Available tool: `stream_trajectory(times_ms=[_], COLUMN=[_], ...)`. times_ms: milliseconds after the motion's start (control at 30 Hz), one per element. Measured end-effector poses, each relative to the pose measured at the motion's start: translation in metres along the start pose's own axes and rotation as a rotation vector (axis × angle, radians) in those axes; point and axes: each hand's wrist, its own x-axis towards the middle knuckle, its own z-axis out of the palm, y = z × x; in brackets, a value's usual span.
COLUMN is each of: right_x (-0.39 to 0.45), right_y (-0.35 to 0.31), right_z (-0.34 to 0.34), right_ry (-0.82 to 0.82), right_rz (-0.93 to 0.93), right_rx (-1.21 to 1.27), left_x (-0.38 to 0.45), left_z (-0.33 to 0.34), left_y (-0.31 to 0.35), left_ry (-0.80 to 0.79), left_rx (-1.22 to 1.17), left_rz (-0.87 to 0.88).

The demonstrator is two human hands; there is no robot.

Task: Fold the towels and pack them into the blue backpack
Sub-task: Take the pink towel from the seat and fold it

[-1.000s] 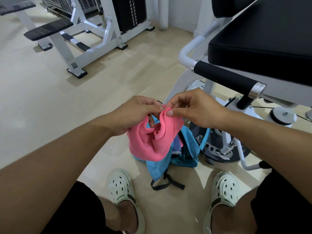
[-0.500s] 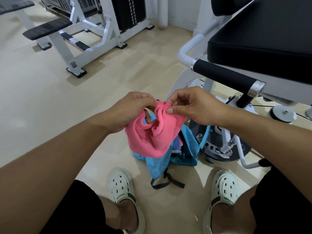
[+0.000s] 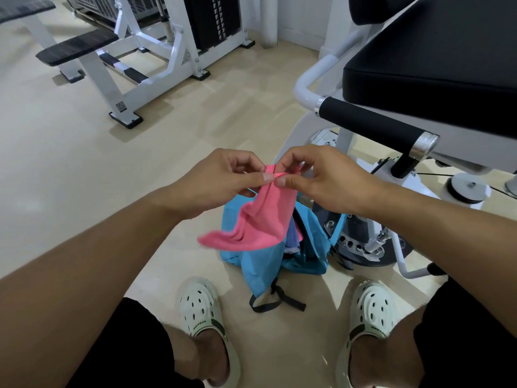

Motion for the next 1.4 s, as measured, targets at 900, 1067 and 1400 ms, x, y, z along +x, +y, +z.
stream_trajectory(times_ms=[900,1067,1400], right_x=[-0.0001,-0.0015,0.0005], right_y=[-0.0024,-0.0027,-0.0004], right_z=[-0.0040,-0.0045,-0.0001], right_ry=[0.037,0.004,0.095], right_rz=[-0.055,-0.084,0.010], right_rx=[-0.084,-0.063,0.104], left_x=[-0.0020,-0.0014,-0.0012], left_z=[0.0032,0.0040,0.0067], left_y=[0.0030,0.0034,0.0029], left_ry=[-0.035,0.032,-0.007], left_rx=[-0.241,-0.235,-0.202], left_rz=[-0.132,-0.132,-0.119])
